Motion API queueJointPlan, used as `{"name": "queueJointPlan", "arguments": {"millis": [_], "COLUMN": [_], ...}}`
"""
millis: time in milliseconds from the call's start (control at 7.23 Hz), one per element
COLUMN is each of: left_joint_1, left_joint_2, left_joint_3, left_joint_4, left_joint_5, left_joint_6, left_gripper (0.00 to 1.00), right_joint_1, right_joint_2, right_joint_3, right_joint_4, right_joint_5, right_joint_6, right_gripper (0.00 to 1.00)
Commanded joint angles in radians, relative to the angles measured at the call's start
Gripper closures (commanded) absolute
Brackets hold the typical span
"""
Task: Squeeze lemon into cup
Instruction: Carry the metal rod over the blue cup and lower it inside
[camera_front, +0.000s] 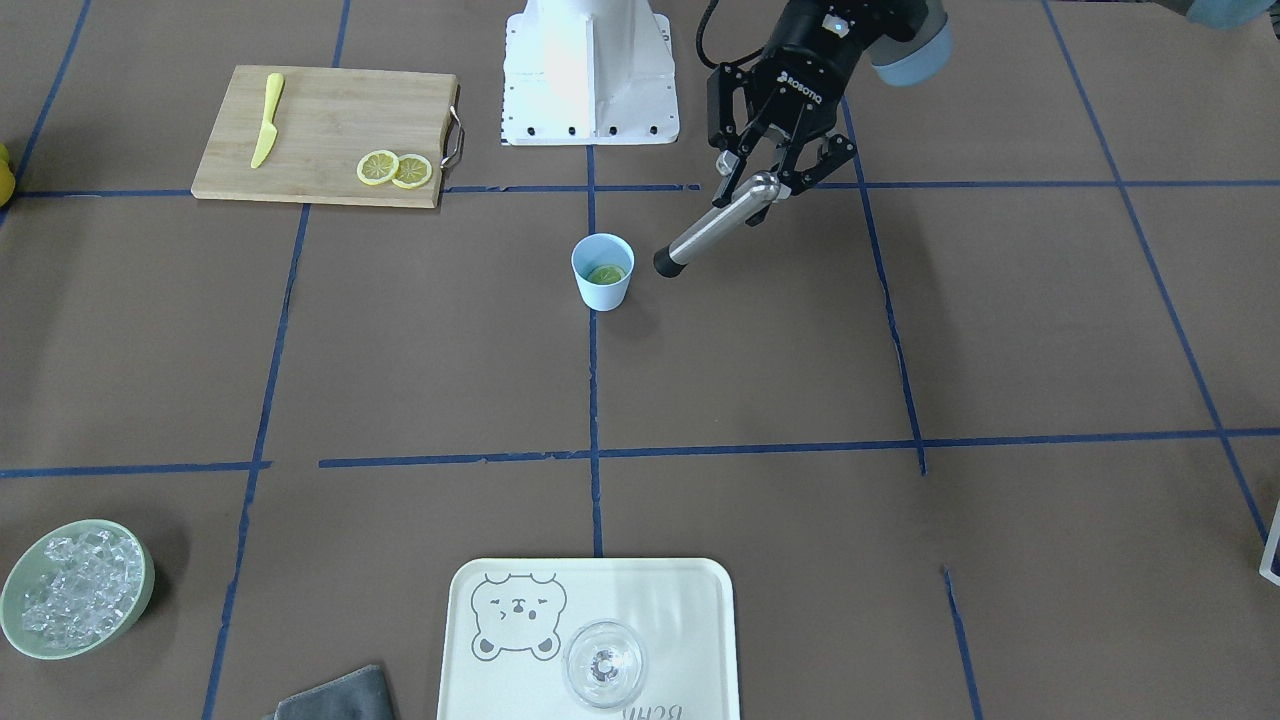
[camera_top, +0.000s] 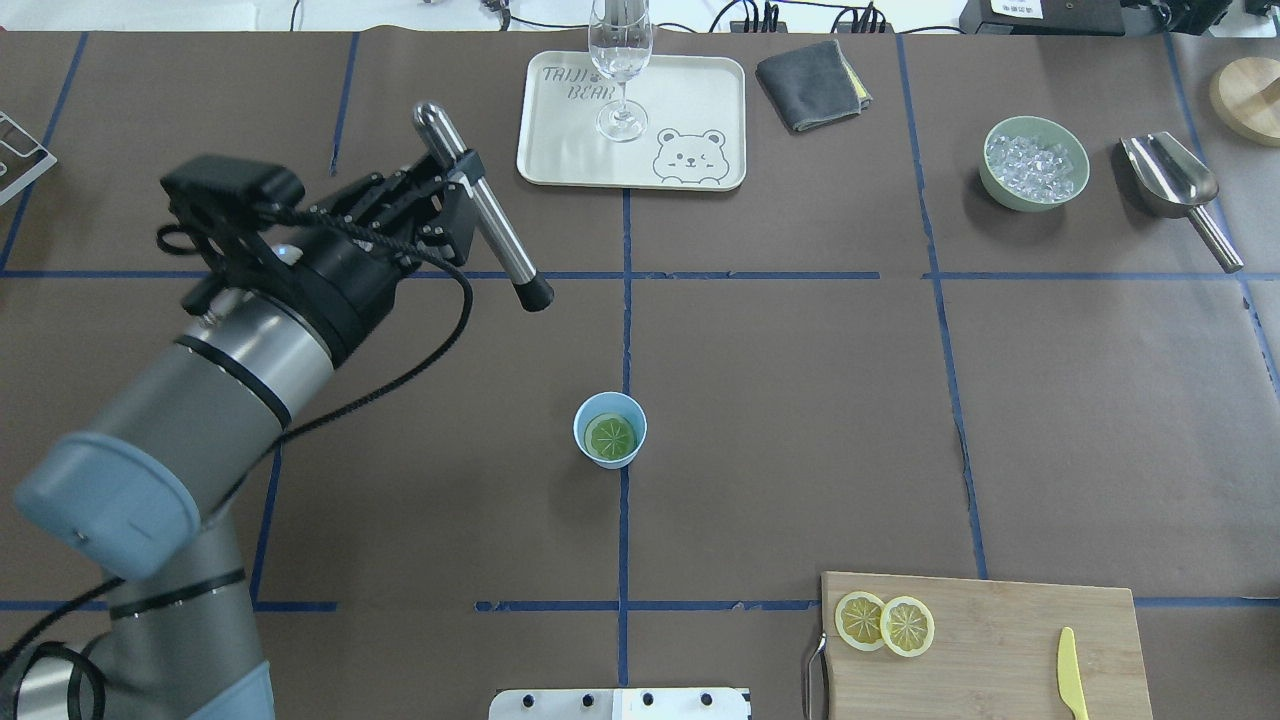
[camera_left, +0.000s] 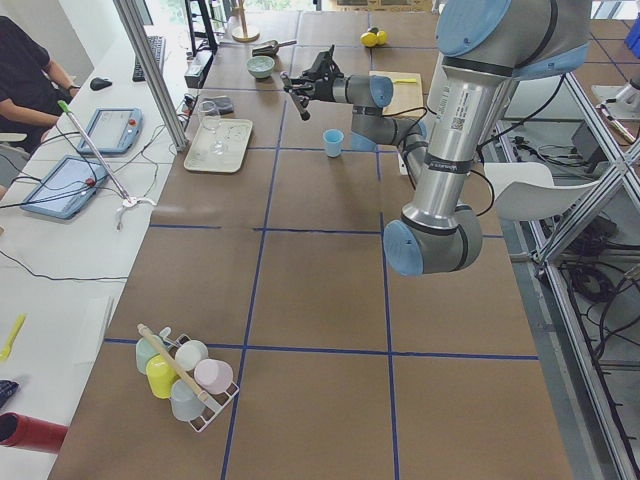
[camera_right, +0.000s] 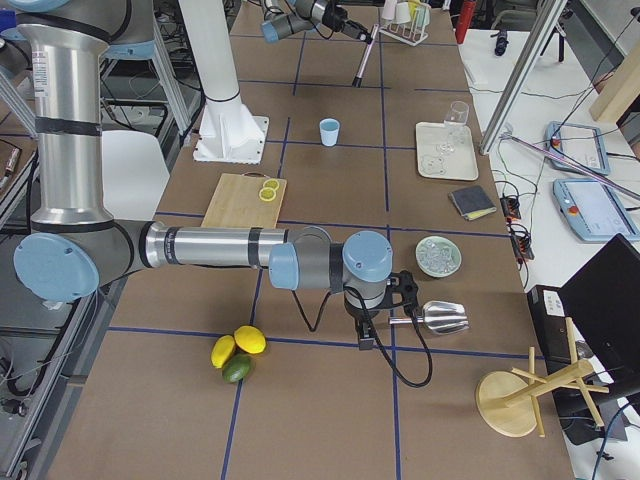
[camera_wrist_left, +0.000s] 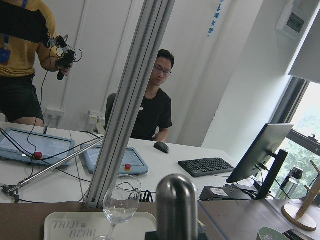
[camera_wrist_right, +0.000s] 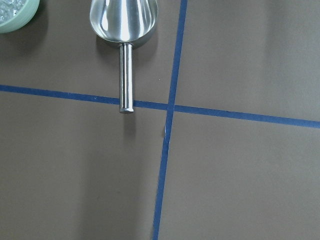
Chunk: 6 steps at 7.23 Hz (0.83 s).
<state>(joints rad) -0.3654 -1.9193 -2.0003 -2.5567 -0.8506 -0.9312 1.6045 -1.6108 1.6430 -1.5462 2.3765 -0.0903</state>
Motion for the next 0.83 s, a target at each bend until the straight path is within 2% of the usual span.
{"name": "queueJointPlan", "arguments": {"millis": [0,277,415,691], "left_joint_1": [0.152,0.238,0.243,0.252], "left_joint_2": [0.005,-0.036,-0.099,-0.122], "left_joint_3": [0.006,0.037,0.079,0.094], "left_joint_4": [0.000,0.001,0.001,-0.003], "left_joint_5": [0.228,0.296,0.303,0.295], "left_joint_6": [-0.014,0.005,0.097,0.225], "left_gripper": [1.00,1.00,1.00,1.00], "right_joint_1": [0.000,0.000,0.000,0.000], "right_joint_2": [-0.004,-0.004,-0.006,-0.006], "right_joint_3": [0.001,0.001,0.003,0.001], "right_joint_4": [0.000,0.000,0.000,0.000], "right_joint_5": [0.000,0.001,0.001,0.000], "right_joint_6": [0.000,0.000,0.000,0.000], "right_gripper": [0.00,0.00,0.00,0.00]}}
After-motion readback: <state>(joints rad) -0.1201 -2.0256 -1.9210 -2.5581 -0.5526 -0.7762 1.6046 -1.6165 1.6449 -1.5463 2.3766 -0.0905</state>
